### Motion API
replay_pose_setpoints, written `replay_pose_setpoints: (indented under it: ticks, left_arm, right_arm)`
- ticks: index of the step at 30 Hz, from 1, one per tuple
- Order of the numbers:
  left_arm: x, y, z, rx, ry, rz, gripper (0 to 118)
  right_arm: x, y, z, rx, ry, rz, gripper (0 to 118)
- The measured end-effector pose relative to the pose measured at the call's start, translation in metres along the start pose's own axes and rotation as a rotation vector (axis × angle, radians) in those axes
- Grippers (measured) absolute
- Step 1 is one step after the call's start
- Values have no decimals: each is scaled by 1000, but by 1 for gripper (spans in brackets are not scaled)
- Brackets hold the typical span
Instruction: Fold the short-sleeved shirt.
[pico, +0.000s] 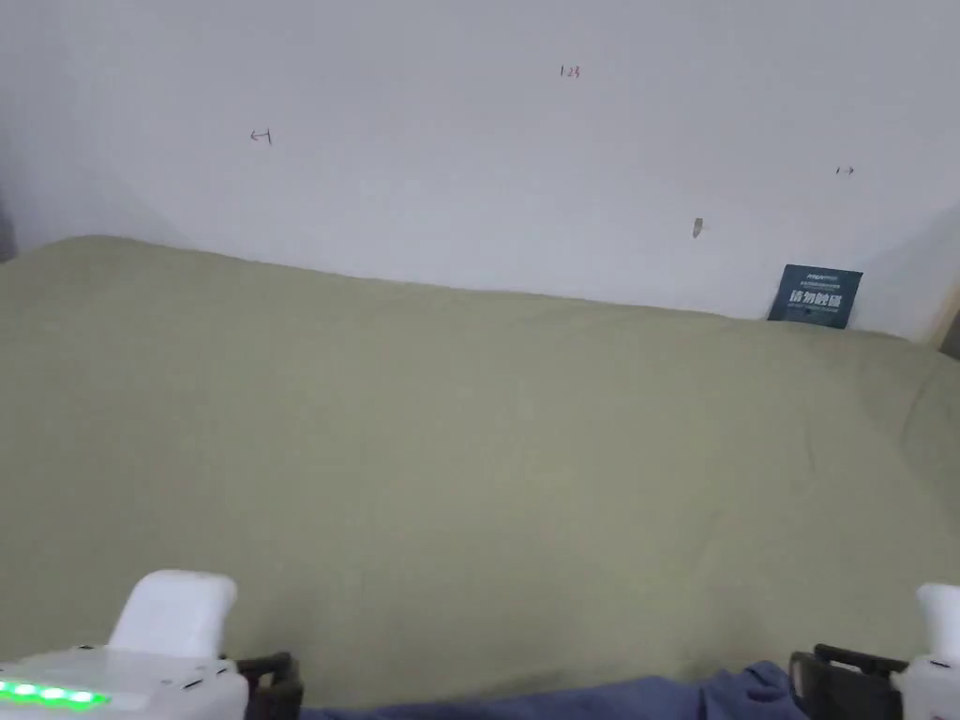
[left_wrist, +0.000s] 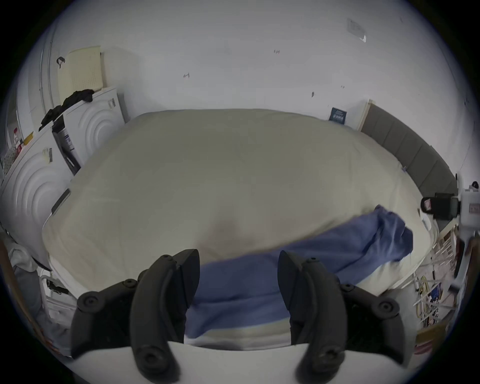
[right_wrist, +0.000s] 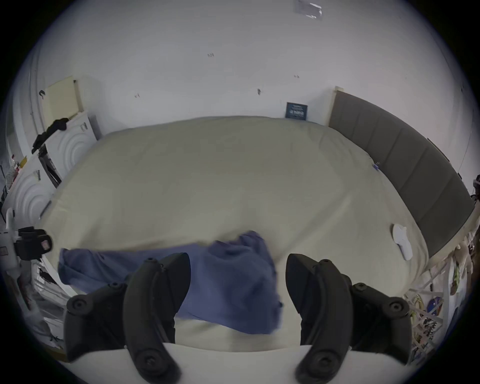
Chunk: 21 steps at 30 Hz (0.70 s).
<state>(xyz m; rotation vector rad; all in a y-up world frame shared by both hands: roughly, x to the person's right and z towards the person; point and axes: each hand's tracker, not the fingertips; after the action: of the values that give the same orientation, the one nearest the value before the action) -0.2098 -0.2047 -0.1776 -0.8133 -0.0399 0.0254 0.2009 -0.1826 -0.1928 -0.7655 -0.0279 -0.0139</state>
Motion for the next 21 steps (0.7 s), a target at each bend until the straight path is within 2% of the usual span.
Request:
replay_pose_setpoints:
  ticks: [3,5,6,7,8,9,12,15,21]
  left_arm:
    - [37,4,-6,32,-18,-4,68]
    - [57,-3,-2,58,-21,-23,62]
    - [66,-9,0,76,-27,-32,50]
    - [74,-15,4,83,-23,-38,15]
    - [81,-20,6,87,-23,-48,0]
    - [87,-27,9,95,-10,-55,0]
    - [100,-49,21,109,-9,-72,0]
    - [114,-70,28,150,81,-76,0]
    - [123,-90,21,89,58,-32,0]
  right_arm:
    - [-27,-8,0,22,31,-30,83]
    - [-43,-20,3,33,20,-27,79]
    - [-50,-27,6,39,15,-17,69]
    - [-59,-34,9,44,9,-6,41]
    - [-66,-41,12,44,13,12,14]
    - [-72,-47,14,41,8,32,6]
    - [-89,-70,26,43,-2,54,2]
    - [-105,-93,35,75,-17,62,2]
    - [-123,-110,42,92,-8,94,1]
